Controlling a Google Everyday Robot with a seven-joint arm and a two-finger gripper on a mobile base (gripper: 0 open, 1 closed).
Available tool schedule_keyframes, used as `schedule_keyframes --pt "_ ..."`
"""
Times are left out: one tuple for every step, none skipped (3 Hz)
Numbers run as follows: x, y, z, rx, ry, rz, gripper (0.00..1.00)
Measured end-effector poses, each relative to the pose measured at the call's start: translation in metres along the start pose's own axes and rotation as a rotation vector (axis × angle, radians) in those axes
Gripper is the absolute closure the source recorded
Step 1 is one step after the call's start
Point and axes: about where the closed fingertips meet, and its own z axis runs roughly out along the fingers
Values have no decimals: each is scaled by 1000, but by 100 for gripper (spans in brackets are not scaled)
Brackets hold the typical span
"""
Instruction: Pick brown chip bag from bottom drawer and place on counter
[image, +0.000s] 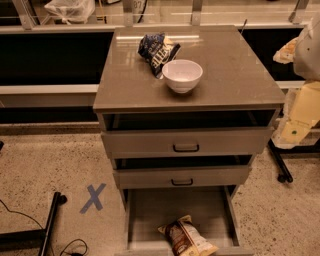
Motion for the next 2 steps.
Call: schedule_keyframes --pt "0 0 0 0 0 0 0" --pt "15 2 49 -110 4 45 0"
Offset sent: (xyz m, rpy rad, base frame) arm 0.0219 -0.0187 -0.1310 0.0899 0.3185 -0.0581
